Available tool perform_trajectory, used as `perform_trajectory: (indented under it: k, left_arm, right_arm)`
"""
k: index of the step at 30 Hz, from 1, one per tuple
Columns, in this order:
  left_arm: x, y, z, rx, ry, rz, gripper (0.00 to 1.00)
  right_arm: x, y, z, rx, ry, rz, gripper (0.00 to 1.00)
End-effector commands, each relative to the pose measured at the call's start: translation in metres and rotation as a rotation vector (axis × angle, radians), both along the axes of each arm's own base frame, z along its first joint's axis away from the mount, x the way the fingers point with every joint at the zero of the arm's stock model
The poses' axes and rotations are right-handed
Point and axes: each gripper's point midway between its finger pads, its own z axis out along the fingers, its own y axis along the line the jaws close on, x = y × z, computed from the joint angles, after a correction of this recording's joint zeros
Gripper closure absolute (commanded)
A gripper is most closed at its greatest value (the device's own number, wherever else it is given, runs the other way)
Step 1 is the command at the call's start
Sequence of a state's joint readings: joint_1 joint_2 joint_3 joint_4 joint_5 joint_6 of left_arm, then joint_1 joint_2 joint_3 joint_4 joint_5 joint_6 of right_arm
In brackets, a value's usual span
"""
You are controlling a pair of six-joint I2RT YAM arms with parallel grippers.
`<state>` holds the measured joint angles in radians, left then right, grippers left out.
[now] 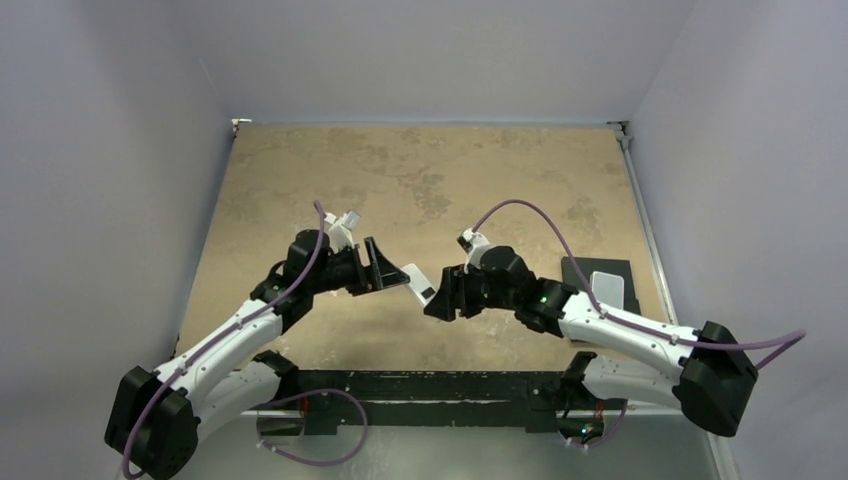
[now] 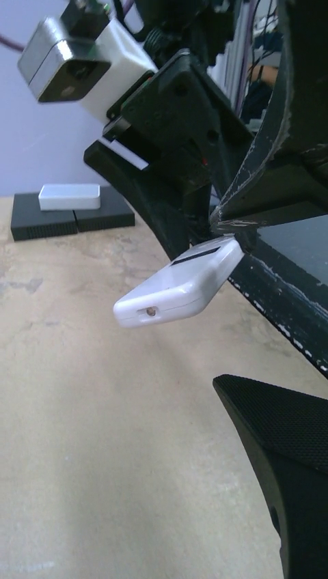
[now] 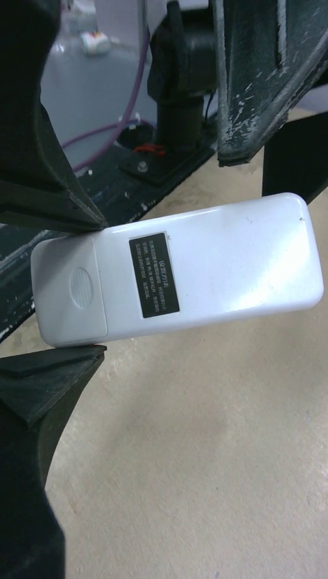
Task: Load the batteries into the remote control
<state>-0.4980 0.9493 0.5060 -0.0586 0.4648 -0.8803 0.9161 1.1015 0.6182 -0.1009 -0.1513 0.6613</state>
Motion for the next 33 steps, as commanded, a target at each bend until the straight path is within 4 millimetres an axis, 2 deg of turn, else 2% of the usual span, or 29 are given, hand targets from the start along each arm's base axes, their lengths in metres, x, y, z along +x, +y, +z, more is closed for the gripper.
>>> perform_trajectory:
  k: [1, 6, 10, 15, 23, 33]
  left_arm:
    - [-0.005, -0.011, 0.043, -0.165, -0.11, -0.074, 0.24]
    - [-0.012, -0.013, 0.059, -0.238, -0.149, -0.104, 0.23]
    - [-0.02, -0.016, 0.082, -0.343, -0.201, -0.136, 0.23]
    - [-0.029, -0.016, 0.101, -0.426, -0.253, -0.166, 0.23]
    - [-0.044, -0.014, 0.129, -0.578, -0.314, -0.204, 0.21]
    - [-0.049, -0.013, 0.147, -0.665, -0.334, -0.229, 0.2]
  right_arm:
    - [-0.003, 0.018, 0.051, 0.262, -0.009, 0.059, 1.0]
    - [-0.012, 0.02, 0.084, 0.462, 0.024, 0.099, 1.0]
    - [-0.019, 0.019, 0.104, 0.598, 0.056, 0.118, 1.0]
    - [-0.03, 0.015, 0.129, 0.768, 0.081, 0.154, 1.0]
    - [-0.04, 0.013, 0.142, 0.897, 0.137, 0.21, 1.0]
    - [-0.04, 0.02, 0.146, 0.994, 0.211, 0.242, 1.0]
